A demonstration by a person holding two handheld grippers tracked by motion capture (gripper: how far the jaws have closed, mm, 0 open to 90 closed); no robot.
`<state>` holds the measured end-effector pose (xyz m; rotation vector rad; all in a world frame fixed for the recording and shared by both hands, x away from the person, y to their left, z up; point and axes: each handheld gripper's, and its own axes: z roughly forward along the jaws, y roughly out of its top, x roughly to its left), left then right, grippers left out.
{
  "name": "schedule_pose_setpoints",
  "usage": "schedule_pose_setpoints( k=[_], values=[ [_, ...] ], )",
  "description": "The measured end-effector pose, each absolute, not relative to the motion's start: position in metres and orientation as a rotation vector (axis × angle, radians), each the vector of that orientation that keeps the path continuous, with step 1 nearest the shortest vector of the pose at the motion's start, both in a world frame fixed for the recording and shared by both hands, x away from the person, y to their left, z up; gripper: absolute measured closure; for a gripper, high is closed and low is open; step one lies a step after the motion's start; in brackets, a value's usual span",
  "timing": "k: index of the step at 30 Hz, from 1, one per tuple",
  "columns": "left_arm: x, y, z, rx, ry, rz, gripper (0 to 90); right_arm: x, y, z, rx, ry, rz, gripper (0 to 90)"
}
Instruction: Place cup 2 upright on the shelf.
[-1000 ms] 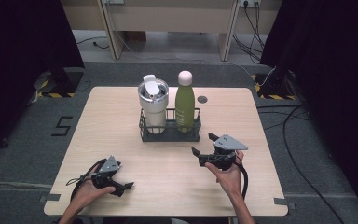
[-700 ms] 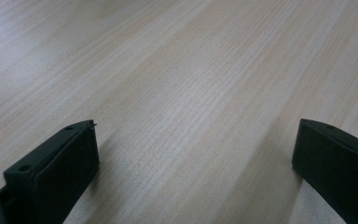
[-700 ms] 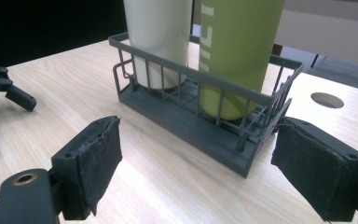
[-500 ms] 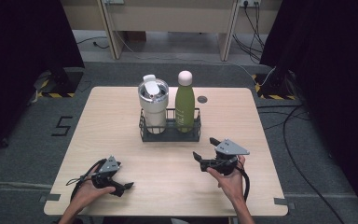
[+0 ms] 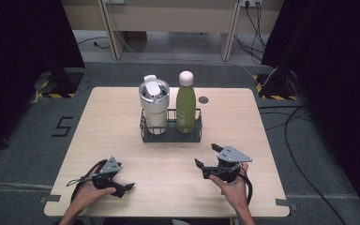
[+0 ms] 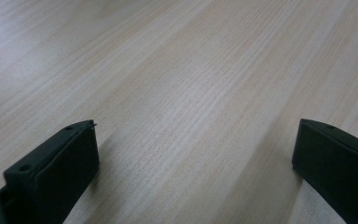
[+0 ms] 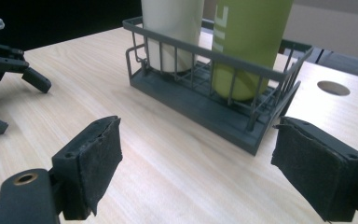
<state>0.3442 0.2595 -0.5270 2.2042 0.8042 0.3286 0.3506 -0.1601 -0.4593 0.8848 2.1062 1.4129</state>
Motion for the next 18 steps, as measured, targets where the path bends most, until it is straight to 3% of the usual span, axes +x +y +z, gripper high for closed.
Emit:
schedule_pose_setpoints(
  k=[18],
  values=[
    [0.344, 0.260, -0.527, 2.204, 0.805, 0.329, 0.0, 0.340, -0.176, -0.481, 0.952, 2.124, 1.381, 15.3]
  ],
)
